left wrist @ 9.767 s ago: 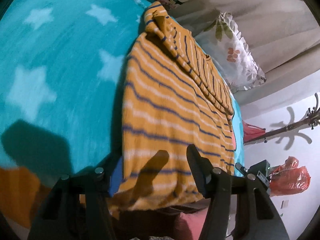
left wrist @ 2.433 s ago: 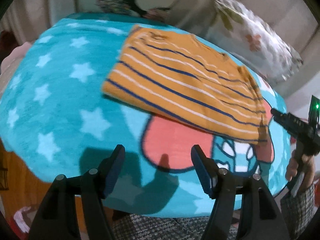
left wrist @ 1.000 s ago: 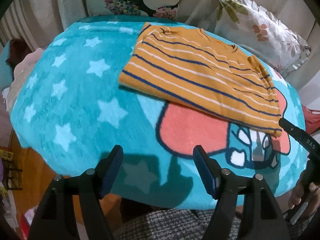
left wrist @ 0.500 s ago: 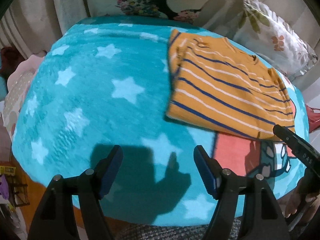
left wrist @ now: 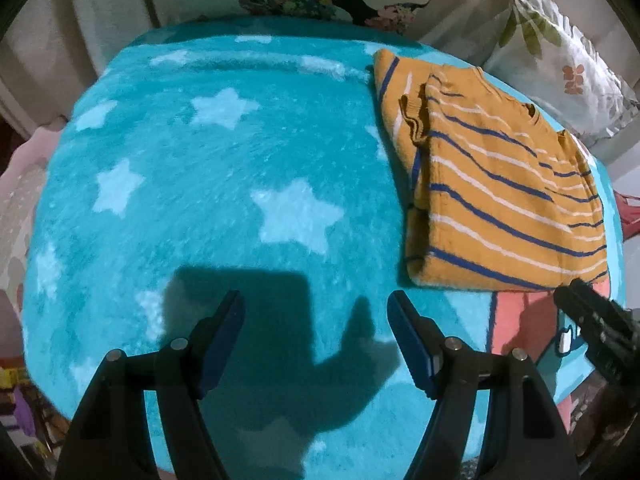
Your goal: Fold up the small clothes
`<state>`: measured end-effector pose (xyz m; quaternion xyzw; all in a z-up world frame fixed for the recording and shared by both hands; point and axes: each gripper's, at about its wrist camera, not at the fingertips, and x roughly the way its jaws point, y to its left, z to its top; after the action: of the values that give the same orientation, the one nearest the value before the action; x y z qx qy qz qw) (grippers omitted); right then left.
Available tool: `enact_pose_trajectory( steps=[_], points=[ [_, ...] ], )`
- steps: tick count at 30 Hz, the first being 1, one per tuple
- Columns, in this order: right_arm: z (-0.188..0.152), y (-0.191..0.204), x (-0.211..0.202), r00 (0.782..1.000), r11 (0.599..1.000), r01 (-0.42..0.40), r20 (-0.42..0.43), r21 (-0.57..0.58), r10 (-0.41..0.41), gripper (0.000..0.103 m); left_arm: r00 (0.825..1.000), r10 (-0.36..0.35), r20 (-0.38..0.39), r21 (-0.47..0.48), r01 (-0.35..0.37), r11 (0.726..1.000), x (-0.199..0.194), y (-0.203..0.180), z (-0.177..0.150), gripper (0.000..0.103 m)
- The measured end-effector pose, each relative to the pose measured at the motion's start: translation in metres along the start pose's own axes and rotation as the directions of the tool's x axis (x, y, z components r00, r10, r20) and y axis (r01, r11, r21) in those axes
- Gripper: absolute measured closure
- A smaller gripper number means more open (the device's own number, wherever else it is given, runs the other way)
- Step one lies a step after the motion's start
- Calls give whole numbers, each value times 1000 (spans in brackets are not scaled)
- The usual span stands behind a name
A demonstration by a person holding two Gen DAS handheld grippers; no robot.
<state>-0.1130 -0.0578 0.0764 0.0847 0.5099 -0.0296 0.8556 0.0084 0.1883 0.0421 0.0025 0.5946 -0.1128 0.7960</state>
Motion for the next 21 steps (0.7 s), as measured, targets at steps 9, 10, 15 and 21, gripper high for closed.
enact_pose_trajectory(
  steps=[9,10,15,21],
  points=[
    [-3,53,5,999,980,30,16,-198,-28,43,976,-220,1,27,220,975,23,-3,61,30],
    [-3,64,7,999,970,31,20,-239,-27,43,970,-242,-6,28,242,970,27,-5,67,30],
    [-8,116,21,997,890,71,56,-451,-51,43,924,-372,-82,59,377,924,49,-26,104,30],
    [-14,155,45,987,809,154,130,-568,-97,48,900,-406,-158,130,427,895,70,-46,136,30]
  ],
)
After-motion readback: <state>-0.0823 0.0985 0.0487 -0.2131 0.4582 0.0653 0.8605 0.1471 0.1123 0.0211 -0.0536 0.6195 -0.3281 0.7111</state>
